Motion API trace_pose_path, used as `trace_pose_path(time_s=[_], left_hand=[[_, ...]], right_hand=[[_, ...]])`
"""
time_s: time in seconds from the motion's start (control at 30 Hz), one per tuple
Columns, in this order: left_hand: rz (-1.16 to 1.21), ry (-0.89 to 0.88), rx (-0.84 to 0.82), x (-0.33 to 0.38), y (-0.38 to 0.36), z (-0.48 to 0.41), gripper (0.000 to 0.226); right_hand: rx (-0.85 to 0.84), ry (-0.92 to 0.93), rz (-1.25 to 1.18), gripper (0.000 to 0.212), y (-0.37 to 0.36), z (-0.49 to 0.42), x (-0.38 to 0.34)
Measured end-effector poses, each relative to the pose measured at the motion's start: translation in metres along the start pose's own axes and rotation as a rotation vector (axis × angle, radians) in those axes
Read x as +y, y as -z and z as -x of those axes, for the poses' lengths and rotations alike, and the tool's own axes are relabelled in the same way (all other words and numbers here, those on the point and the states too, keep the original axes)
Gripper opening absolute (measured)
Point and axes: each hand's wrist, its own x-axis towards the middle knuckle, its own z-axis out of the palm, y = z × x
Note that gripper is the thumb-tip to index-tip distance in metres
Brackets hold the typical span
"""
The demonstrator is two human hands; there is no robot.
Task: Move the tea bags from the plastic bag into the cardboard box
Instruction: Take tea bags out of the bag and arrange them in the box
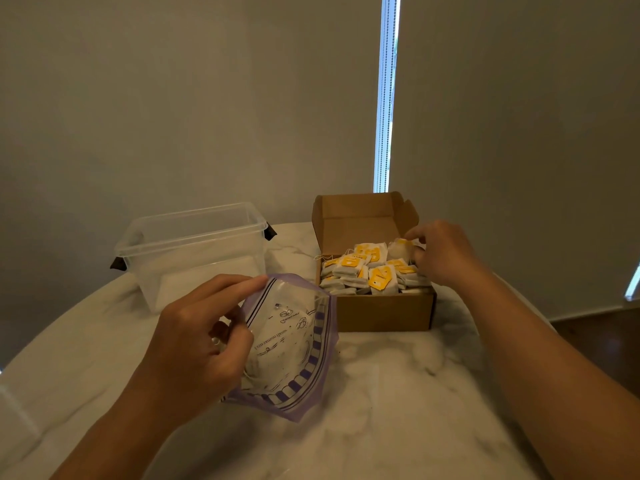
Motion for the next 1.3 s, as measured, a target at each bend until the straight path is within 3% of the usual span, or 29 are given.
trace_pose_path(time_s=[0.27, 0.6, 0.83, 1.03, 1.13, 1.3], left_hand=[[-0.003, 0.001, 0.013, -0.001, 0.000, 0.000, 0.048], [-0.004, 0.001, 0.012, -0.001, 0.000, 0.000, 0.048], [0.005, -0.012, 0.011, 0.001, 0.001, -0.001, 0.047], [0.005, -0.021, 0.005, 0.000, 0.001, 0.000, 0.046], [-0.001, -0.016, 0.006, 0.001, 0.000, 0.000, 0.048], [-0.008, -0.020, 0.009, 0.001, 0.000, -0.001, 0.047]], right_hand=[[-0.026, 0.025, -0.158, 0.040, 0.003, 0.008, -0.003], [-0.307, 0.148, -0.067, 0.049, -0.005, 0.010, -0.010], [-0.187, 0.140, -0.225, 0.043, 0.019, 0.013, -0.001], [-0.226, 0.233, -0.029, 0.019, 0.036, 0.025, 0.009], [-0.312, 0.273, 0.046, 0.015, 0.027, 0.028, 0.001], [-0.319, 0.301, 0.101, 0.015, 0.010, 0.026, -0.011]])
